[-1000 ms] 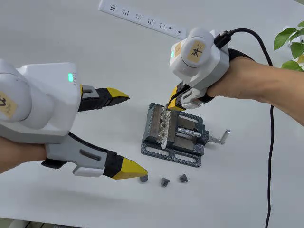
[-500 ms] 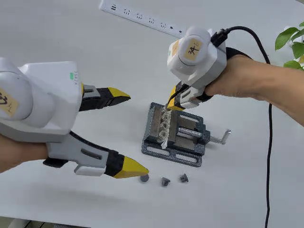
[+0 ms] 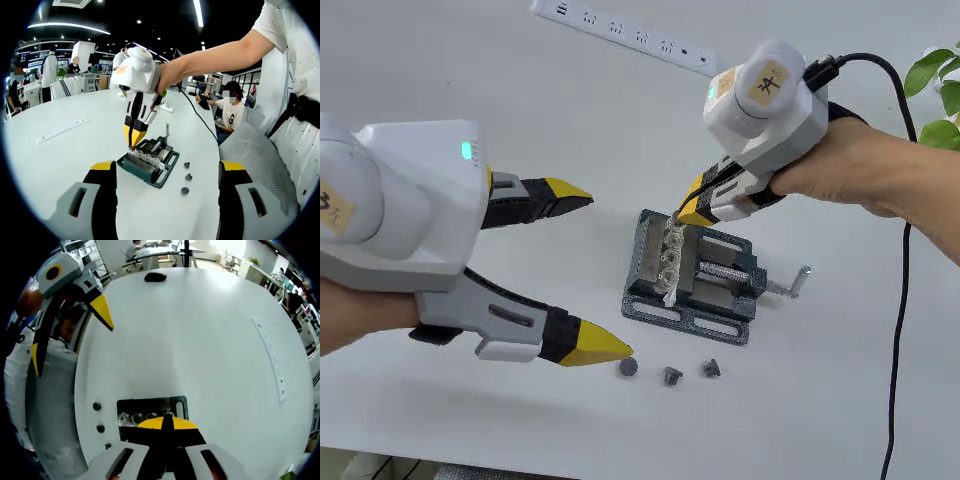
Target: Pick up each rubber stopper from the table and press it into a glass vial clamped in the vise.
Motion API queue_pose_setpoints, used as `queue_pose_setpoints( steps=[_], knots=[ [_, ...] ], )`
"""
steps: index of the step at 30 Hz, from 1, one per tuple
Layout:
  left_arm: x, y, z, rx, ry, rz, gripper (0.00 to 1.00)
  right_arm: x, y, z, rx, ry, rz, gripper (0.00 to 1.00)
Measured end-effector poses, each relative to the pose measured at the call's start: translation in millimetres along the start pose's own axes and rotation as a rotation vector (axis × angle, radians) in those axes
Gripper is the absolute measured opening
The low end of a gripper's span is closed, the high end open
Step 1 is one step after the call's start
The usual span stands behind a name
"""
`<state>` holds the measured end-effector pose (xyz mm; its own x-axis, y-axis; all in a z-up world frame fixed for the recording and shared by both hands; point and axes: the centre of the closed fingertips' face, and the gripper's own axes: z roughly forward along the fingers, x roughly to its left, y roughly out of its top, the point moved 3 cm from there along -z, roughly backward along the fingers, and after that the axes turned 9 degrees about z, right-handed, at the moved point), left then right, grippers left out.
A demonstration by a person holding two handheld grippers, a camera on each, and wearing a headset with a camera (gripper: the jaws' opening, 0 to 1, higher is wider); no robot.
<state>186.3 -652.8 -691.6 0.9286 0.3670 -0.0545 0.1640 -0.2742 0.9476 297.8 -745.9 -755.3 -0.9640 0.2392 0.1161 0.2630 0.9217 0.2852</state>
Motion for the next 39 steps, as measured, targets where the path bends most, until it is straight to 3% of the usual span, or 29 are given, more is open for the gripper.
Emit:
queue_pose_setpoints(
  steps=[3,4,13,21,29,39],
  knots=[
    [0.1,-0.1,0.9,0.001,-0.001,0.001,0.82,-0.7,-2.0,0.7,0.037,-0.013,-0.036,0.0],
    [0.4,-0.2,1.2,0.001,-0.001,0.0,0.82,1.0,1.2,1.0,0.022,-0.013,-0.043,0.0],
    [2.4,-1.0,-0.3,-0.002,0.002,-0.006,0.81,1.5,-3.9,-1.6,0.058,-0.001,-0.06,0.0],
    [1.6,-1.5,-0.9,-0.002,0.002,-0.004,0.81,0.7,-2.4,-1.4,0.058,-0.004,-0.07,0.0],
    [0.8,-2.2,0.1,0.001,-0.001,-0.004,0.8,0.8,-2.4,-1.9,0.06,0.004,-0.048,0.0],
    [0.6,0.1,3.2,-0.009,-0.006,-0.003,0.8,0.7,-2.5,-0.4,0.092,-0.007,-0.075,0.0]
  ],
)
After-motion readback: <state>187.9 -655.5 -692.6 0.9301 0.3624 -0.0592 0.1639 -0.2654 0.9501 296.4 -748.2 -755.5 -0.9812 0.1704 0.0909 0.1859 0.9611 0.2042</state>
